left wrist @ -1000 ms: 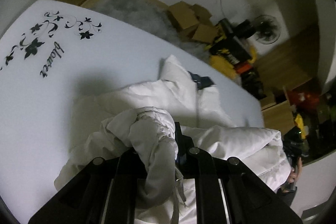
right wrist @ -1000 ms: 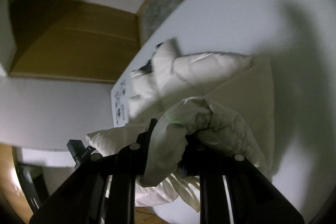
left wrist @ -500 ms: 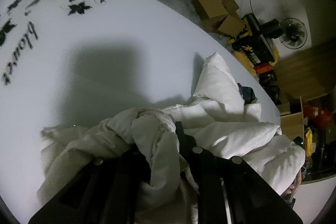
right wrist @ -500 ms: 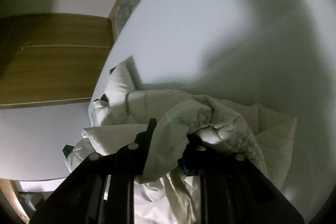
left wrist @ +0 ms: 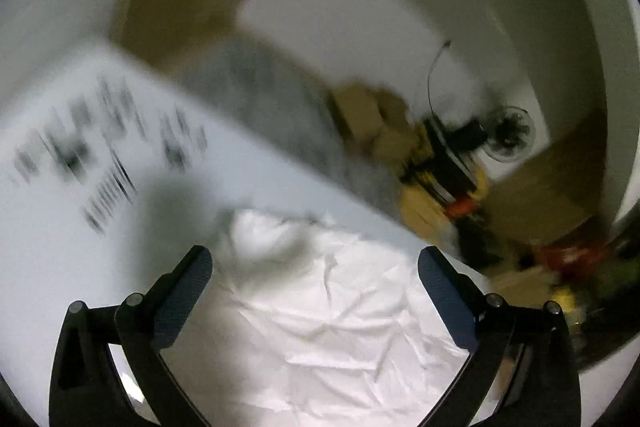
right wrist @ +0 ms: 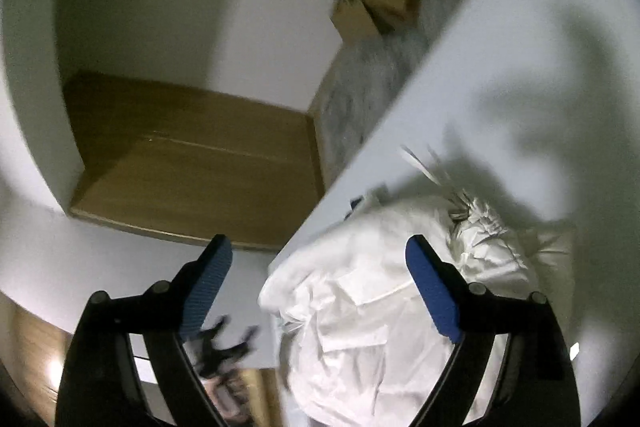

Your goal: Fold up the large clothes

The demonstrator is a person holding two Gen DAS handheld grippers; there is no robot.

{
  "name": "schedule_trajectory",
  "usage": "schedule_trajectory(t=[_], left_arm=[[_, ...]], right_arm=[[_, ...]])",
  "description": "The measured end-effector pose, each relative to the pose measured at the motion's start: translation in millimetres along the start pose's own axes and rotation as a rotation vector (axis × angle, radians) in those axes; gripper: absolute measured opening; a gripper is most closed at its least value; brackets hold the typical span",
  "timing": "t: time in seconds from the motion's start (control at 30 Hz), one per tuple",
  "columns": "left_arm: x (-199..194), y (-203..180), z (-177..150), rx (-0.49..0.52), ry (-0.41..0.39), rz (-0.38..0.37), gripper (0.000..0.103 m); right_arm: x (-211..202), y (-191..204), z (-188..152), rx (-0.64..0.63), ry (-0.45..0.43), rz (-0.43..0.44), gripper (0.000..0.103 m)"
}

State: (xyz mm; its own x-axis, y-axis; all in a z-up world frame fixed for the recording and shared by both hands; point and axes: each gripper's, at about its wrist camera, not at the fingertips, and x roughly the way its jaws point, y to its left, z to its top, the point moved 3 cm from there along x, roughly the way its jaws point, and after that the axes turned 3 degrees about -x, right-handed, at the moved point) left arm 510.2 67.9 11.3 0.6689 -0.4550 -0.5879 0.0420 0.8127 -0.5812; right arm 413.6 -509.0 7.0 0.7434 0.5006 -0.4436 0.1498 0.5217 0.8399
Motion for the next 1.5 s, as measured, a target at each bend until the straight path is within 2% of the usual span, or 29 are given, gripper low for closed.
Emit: schedule_trajectory(t=[0.07,0.1,0.13,0.17,0.2,0.23,0.27,0.33,0.37,0.43,0.47,0.6,0.7,0.77,0.83,0.93,1.03,1.43,1.5], left_arm=[[-27,-33,-14,0.141,-0.124,0.093,0.103],[-35,-47,-25,0.201,-0.18,0.14,0.103],[-38,-62,-39,0.249,-0.225,0.184,0.103],[-38,-75,-56,0.288,-0.251,0.242,0.103],[-34,-85,-70,0.311,-0.257,0.285,0.103],[-21,-96,-88,0.338,-0.249,0.329,0.103],[-7,-103,-100,0.359,-0.237,0.369,0.103],[15,-107,-118,0.377,-0.217,0.416,0.103],[33,-106,-127,0.383,-0.186,0.448,0.103],[52,-101,-137,0.376,-0.122,0.467,0.102],[66,-96,-138,0.367,-0.086,0.478,0.102],[96,-86,-140,0.378,-0.063,0.506,0.102],[124,-63,-140,0.363,-0.012,0.503,0.102],[144,-43,-148,0.318,0.041,0.469,0.103],[152,-32,-151,0.297,0.027,0.447,0.103],[155,-32,-157,0.333,-0.035,0.446,0.103],[161,-28,-159,0.323,-0.054,0.443,0.103],[175,-4,-150,0.27,0.009,0.401,0.103],[172,-1,-140,0.263,0.056,0.401,0.103]], right_arm=[[-12,35,-18,-0.119,-0.033,-0.026,0.089],[-11,57,-33,-0.203,-0.041,-0.071,0.089],[-10,72,-46,-0.273,-0.056,-0.126,0.089],[-2,93,-65,-0.386,-0.095,-0.235,0.087],[7,103,-77,-0.453,-0.12,-0.32,0.087],[22,115,-94,-0.53,-0.151,-0.441,0.087],[37,120,-108,-0.581,-0.168,-0.495,0.086],[76,121,-129,-0.632,-0.128,-0.554,0.086],[95,117,-136,-0.645,-0.089,-0.585,0.084],[123,105,-144,-0.655,-0.039,-0.635,0.079],[138,101,-147,-0.655,-0.014,-0.647,0.079],[183,74,-141,-0.587,0.095,-0.617,0.079],[199,42,-141,-0.581,0.118,-0.7,0.079],[212,21,-144,-0.597,0.156,-0.745,0.079],[217,16,-148,-0.636,0.13,-0.742,0.081],[218,11,-150,-0.653,0.094,-0.724,0.082],[224,6,-152,-0.65,0.077,-0.7,0.084],[242,6,-157,-0.668,0.085,-0.699,0.088],[243,9,-154,-0.681,0.143,-0.705,0.089]])
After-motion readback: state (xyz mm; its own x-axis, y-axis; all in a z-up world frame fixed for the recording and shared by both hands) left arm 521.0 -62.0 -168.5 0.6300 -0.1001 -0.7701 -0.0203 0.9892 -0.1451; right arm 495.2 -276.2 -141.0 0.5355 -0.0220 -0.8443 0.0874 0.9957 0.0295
